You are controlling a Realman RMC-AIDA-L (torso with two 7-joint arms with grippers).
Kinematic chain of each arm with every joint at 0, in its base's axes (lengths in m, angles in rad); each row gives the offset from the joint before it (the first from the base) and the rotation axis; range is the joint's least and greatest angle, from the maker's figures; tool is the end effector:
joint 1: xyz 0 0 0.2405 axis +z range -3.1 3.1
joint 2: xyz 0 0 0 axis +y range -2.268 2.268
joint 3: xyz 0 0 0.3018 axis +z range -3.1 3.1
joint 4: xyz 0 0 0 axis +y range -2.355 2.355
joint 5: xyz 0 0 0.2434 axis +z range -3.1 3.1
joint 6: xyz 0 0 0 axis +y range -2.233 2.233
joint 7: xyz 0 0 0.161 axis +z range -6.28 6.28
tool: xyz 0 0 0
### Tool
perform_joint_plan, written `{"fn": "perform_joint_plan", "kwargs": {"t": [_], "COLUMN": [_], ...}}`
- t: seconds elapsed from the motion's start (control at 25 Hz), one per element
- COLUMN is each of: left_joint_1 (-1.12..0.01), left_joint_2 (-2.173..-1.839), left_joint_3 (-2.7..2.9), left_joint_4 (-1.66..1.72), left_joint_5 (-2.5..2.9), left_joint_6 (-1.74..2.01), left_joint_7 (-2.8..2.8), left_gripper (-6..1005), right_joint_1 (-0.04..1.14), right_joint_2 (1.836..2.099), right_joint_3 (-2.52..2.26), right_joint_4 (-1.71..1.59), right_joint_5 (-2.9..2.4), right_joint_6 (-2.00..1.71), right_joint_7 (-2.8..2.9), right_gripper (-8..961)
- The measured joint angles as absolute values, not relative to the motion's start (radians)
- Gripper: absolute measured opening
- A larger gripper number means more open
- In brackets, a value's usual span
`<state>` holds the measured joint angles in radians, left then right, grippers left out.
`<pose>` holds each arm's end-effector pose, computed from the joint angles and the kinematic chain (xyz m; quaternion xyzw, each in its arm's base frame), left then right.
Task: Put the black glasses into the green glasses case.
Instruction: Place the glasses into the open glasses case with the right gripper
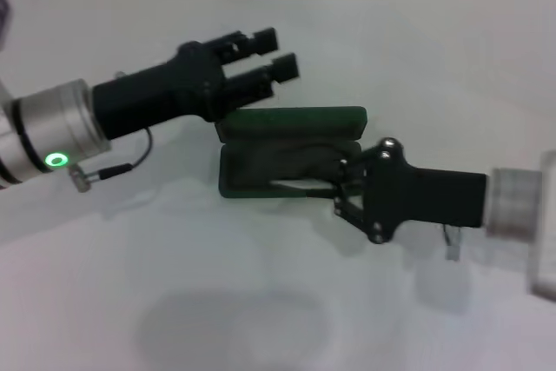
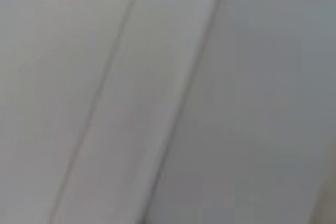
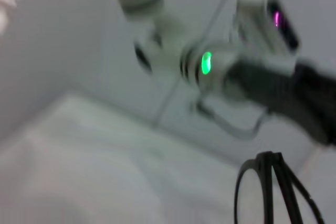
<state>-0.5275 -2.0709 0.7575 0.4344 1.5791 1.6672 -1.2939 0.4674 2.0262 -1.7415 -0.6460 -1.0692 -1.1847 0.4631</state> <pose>-0.2775 0.3717 -0.0399 -0.8637 -0.2222 -0.4388 0.1105 0.2387 0.3608 -0.1324 -0.9307 -0.2117 0.2413 0.1753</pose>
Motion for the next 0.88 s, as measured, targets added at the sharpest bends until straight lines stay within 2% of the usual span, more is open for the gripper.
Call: {"fn": "perform_joint_plan", "kwargs": {"t": [0.2, 0.4, 0.88], "left_joint_1": [-0.51, -0.518, -0.544], "left_joint_2": [-2.058, -2.058, -2.065], "left_joint_3": [0.726, 0.725, 0.727], "left_joint_4": [0.437, 0.437, 0.431], "left_joint_5": [1.578, 1.578, 1.581], "left_joint_6": [1.667, 1.665, 1.641], "left_joint_7": [-1.299, -1.305, -1.312], "left_gripper": [625, 625, 626], "right_joint_1": [0.423, 0.426, 0.422], "right_joint_2": [2.028, 2.028, 2.028], "right_joint_3": [-1.989, -2.147, -2.232], "right_joint_4": [-0.893, -0.993, -1.019], "right_joint_5": [-1.049, -1.052, -1.046], "right_joint_6": [-0.738, -0.432, -0.293], "right_joint_7": [0.525, 0.59, 0.621], "right_gripper": [240, 245, 258]}}
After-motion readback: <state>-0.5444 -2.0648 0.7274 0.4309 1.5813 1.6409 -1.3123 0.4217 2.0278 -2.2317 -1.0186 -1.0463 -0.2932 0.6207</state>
